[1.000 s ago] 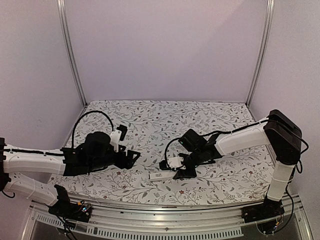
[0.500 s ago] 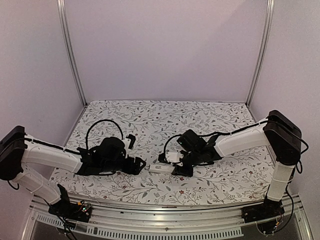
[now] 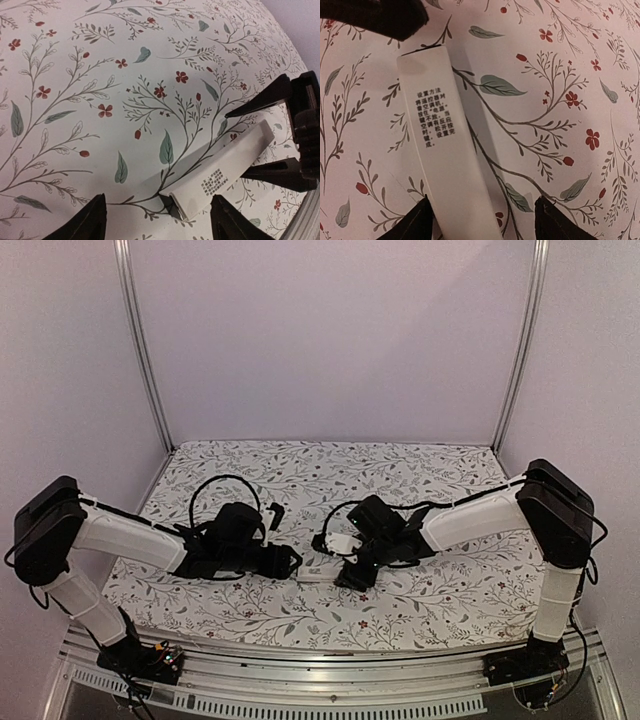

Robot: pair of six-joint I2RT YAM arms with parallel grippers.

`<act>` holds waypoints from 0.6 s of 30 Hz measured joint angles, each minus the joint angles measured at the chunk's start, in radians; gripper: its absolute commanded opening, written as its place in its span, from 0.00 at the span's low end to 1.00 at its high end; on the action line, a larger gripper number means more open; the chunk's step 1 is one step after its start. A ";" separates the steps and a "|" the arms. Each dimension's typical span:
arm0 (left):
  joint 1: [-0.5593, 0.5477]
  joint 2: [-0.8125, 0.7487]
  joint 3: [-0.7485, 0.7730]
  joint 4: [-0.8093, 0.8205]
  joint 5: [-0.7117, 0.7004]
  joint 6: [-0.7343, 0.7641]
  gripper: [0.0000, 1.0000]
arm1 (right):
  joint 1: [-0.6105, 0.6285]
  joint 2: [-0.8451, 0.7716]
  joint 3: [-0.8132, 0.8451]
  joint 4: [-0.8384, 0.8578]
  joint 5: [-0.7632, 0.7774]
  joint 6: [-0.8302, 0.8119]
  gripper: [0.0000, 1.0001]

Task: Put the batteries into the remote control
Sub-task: Adjust the battery cover on the remote control without the battery cover.

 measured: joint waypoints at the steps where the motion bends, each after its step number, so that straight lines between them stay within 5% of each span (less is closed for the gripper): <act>1: 0.000 0.011 0.008 0.000 0.011 0.000 0.69 | 0.001 0.000 0.000 -0.001 -0.003 0.002 0.75; 8: 0.000 0.027 0.018 0.003 0.055 -0.019 0.63 | 0.003 -0.093 -0.029 0.019 -0.066 0.013 0.86; 11: 0.000 0.027 0.018 0.003 0.064 -0.029 0.61 | 0.003 -0.199 -0.081 0.082 -0.078 0.025 0.98; 18: 0.000 0.040 0.018 0.001 0.069 -0.037 0.57 | -0.008 -0.391 -0.219 0.328 0.101 0.208 0.99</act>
